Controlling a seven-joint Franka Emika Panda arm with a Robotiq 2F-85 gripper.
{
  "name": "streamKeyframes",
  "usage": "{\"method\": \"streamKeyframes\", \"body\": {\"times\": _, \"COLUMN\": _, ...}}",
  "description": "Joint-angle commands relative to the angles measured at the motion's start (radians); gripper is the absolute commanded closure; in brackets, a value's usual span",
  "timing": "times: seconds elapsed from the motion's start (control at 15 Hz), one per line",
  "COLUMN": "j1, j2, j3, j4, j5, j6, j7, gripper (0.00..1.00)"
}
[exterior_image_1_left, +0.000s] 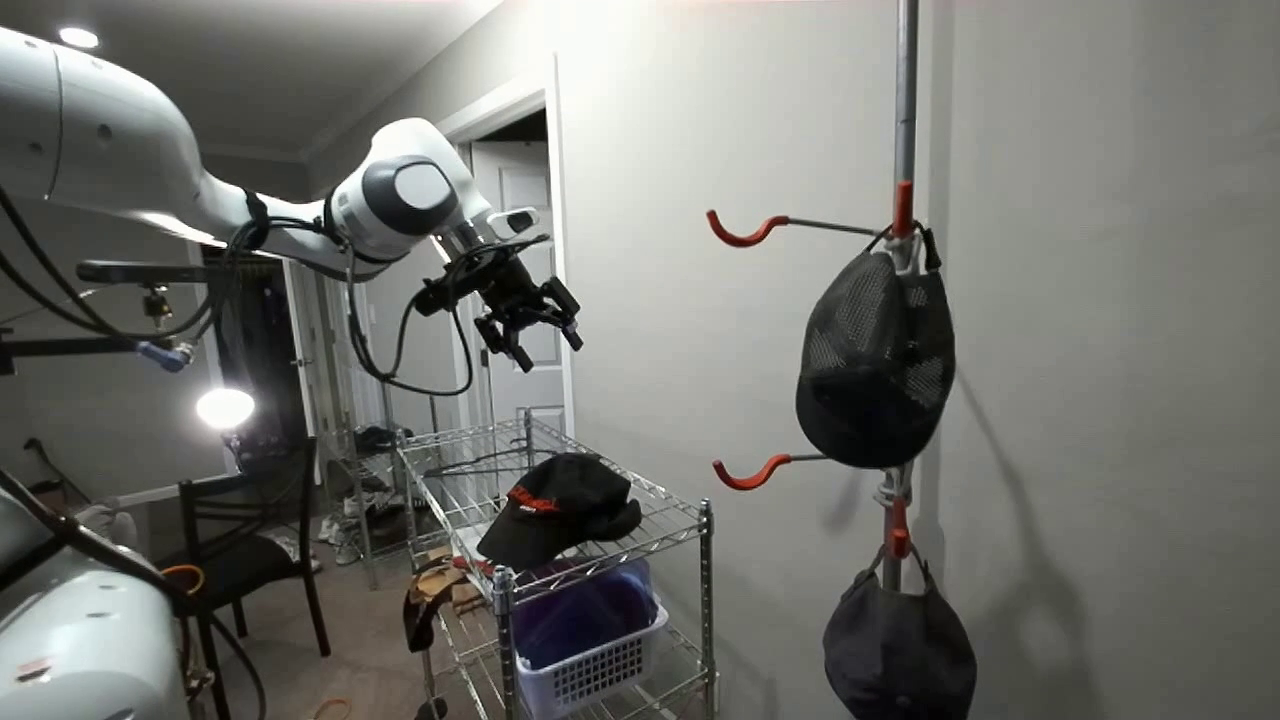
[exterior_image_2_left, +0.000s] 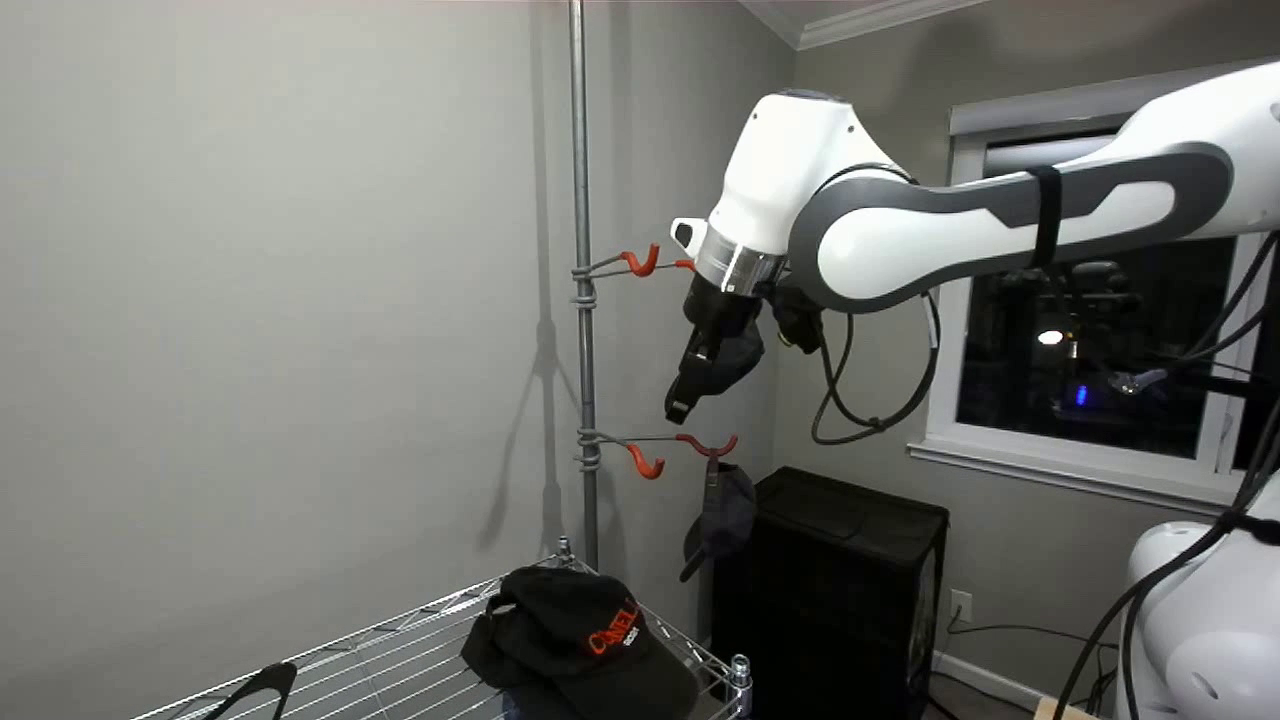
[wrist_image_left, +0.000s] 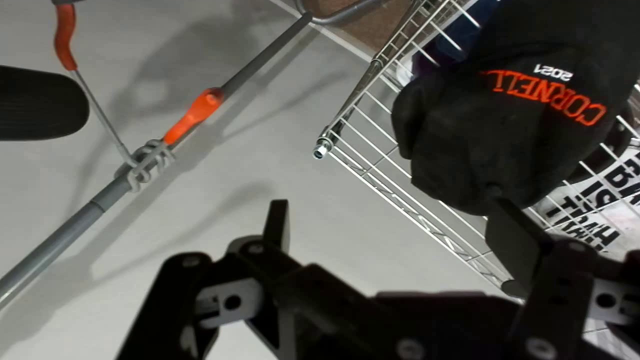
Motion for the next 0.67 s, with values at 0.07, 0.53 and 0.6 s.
{"method": "streamKeyframes", "body": {"times": 0.07, "j1": 0.064, "j2": 0.105, "j3": 0.038, "j4": 0.048, "j5": 0.004, "j6": -0.031, "j7": 0.075, "gripper": 0.00}}
{"method": "streamKeyframes", "body": {"times": 0.53, "j1": 0.096, "j2": 0.186, "j3": 0.044, "j4": 0.083, "j5": 0.001, "j6": -0.051, "j7": 0.102, "gripper": 0.00}}
{"method": "streamKeyframes", "body": {"times": 0.6, "j1": 0.096, "j2": 0.192, "j3": 0.042, "j4": 0.088, "j5": 0.000, "j6": -0.053, "j7": 0.099, "gripper": 0.00}}
